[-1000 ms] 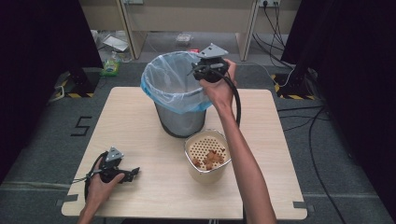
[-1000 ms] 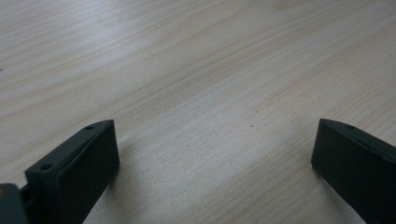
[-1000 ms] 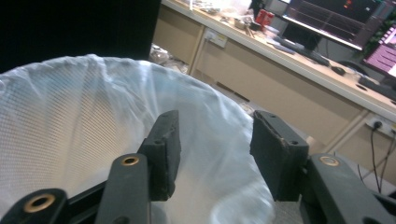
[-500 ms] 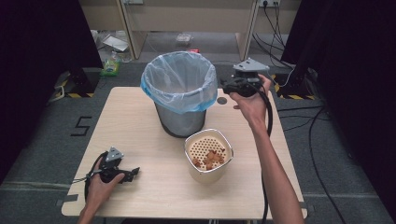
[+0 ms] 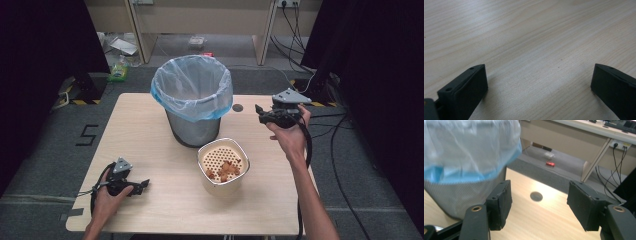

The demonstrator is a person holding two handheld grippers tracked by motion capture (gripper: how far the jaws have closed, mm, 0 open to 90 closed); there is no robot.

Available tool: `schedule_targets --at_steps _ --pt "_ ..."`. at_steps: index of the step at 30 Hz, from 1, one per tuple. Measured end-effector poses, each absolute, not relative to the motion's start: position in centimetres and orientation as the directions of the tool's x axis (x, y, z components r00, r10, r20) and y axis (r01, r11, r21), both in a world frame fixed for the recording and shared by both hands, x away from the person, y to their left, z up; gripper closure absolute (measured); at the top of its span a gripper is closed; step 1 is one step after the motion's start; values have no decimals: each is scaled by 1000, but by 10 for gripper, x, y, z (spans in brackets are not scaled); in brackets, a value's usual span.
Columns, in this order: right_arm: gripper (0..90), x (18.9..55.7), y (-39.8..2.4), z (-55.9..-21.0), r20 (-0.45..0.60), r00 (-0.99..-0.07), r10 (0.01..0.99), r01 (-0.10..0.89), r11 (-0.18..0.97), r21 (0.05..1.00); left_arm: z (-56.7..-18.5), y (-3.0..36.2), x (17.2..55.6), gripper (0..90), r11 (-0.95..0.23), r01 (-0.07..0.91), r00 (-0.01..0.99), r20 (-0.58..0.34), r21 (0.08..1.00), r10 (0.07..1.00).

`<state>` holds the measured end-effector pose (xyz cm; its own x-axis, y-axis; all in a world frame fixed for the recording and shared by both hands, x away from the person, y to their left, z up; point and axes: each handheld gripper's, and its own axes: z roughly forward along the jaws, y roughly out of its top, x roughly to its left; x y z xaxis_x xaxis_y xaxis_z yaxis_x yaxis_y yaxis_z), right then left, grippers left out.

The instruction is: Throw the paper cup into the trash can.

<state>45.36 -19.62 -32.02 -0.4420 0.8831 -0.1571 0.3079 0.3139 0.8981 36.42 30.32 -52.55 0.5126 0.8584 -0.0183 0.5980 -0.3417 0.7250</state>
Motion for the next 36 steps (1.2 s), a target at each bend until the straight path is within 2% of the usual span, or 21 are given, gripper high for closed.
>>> schedule_targets --at_steps 15,23,26,36 --pt "346 419 -219 -365 -134 -439 888 355 309 883 -526 303 364 0 -341 598 512 -19 725 859" --pt "325 399 -223 -403 -115 -434 893 392 303 869 -526 303 364 0 -341 598 512 -18 725 859" --pt "324 390 -226 -428 -112 -429 896 421 309 853 -526 303 364 0 -342 598 512 -18 725 859" --pt "321 377 -233 -470 -92 -436 895 531 338 777 -526 303 364 0 -340 597 512 -19 726 859"
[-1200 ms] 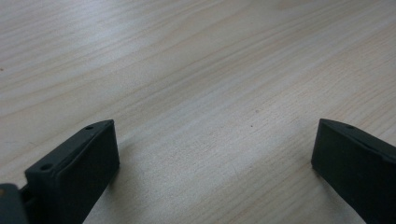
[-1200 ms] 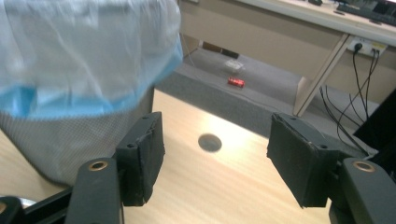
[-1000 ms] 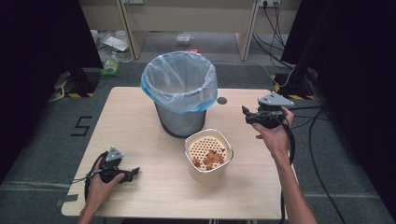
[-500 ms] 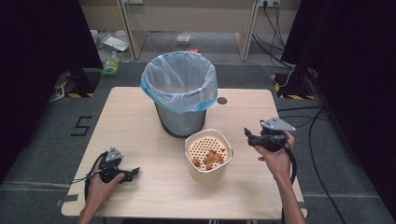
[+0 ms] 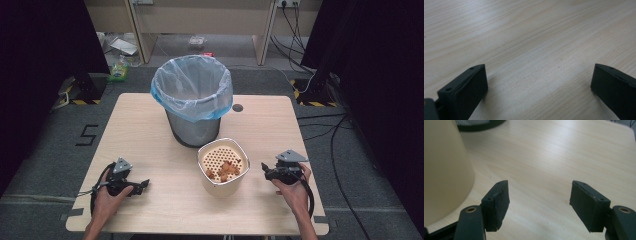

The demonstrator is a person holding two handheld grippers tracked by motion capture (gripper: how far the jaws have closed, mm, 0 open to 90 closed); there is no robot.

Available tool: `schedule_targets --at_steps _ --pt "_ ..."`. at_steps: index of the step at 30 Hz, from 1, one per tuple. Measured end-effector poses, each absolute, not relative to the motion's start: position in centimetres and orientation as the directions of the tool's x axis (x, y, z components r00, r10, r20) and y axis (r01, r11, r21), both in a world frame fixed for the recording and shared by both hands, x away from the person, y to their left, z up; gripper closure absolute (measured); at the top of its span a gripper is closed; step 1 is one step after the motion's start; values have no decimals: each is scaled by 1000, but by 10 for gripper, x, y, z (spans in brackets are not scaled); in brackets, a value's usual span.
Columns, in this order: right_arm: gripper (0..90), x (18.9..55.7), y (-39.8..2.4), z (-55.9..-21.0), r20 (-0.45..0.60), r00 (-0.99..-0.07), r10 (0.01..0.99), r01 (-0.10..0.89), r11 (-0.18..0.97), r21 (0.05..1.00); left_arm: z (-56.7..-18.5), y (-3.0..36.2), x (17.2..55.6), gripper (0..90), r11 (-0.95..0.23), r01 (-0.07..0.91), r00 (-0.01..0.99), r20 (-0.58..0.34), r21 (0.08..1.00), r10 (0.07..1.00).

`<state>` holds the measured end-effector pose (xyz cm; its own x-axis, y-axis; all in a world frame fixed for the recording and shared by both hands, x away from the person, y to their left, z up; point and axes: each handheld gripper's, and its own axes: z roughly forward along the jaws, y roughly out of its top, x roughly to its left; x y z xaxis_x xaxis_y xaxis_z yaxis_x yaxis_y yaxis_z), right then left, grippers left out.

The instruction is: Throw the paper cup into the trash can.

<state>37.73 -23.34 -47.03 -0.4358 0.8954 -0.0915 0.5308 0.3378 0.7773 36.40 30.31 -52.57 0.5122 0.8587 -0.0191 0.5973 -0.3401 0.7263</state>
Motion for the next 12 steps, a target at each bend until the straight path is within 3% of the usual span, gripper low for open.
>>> schedule_targets --at_steps 12 --pt "302 365 -240 -496 -55 -440 896 603 340 721 -526 303 364 0 -341 597 513 -19 726 858"
